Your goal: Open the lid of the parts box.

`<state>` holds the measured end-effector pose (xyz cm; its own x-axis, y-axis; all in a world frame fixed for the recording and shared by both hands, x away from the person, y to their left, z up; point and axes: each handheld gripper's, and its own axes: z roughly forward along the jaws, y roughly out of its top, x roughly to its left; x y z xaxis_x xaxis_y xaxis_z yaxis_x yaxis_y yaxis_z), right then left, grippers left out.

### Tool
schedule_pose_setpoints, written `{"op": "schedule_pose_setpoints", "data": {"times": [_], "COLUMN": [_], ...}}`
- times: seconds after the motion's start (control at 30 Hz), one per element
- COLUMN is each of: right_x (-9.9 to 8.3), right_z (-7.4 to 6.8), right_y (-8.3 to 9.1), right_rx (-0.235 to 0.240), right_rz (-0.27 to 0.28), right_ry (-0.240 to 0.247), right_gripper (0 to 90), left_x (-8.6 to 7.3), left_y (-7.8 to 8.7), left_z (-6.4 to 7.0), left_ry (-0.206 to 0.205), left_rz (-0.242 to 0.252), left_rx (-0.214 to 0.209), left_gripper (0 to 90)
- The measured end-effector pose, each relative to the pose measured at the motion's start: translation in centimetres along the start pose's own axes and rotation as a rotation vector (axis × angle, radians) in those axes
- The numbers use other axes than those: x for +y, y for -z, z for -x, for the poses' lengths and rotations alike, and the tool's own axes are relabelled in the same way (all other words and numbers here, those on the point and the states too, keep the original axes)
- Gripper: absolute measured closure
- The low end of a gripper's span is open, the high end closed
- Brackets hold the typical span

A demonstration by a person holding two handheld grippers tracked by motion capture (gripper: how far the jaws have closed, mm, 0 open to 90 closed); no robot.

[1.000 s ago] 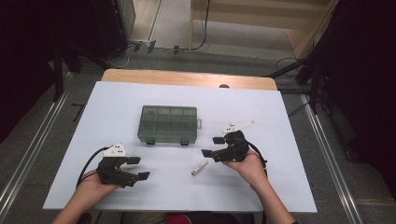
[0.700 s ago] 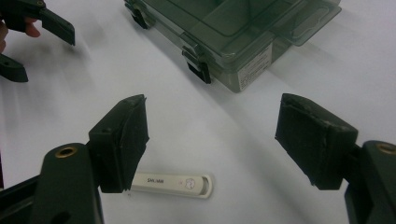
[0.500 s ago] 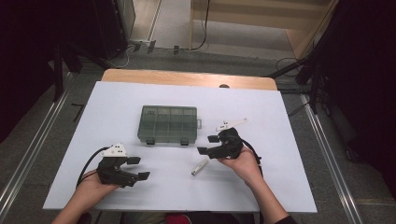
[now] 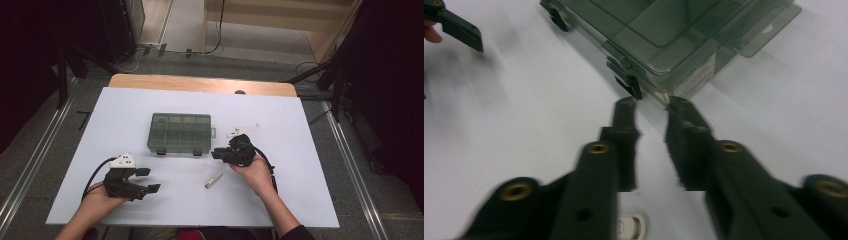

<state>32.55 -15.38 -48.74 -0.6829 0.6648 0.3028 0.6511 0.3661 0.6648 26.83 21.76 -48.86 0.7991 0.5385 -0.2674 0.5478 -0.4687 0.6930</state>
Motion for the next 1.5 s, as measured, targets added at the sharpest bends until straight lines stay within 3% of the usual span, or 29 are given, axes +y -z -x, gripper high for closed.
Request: {"op": "schedule_pose_setpoints", "data": {"times": [0.03,0.2,0.37,0.77,1.5], "right_x": [0.0,0.1,0.2,0.2,0.5], "right_z": [0.1,0.3,0.3,0.4,0.2], "right_y": [-0.1,-0.6,-1.1,-1.7,-1.3], "right_rx": [-0.002,-0.004,-0.022,-0.023,-0.028], "right_rz": [-0.008,-0.031,-0.005,-0.008,-0.001], "right_ry": [-0.004,-0.011,-0.018,-0.025,-0.009], "right_gripper": [90.0,90.0,90.0,90.0,90.0], "left_x": [0.0,0.0,0.0,0.0,-0.1], "left_y": [0.0,0.0,0.0,0.1,0.0], "left_z": [0.0,0.0,-0.1,-0.1,-0.2], "left_ry": [0.000,-0.001,0.002,0.005,0.010], "left_rz": [0.000,0.000,-0.003,-0.001,-0.004], "left_rx": [0.000,0.000,0.002,0.003,0.003], "left_gripper": [24.9,24.9,24.9,24.9,24.9]}}
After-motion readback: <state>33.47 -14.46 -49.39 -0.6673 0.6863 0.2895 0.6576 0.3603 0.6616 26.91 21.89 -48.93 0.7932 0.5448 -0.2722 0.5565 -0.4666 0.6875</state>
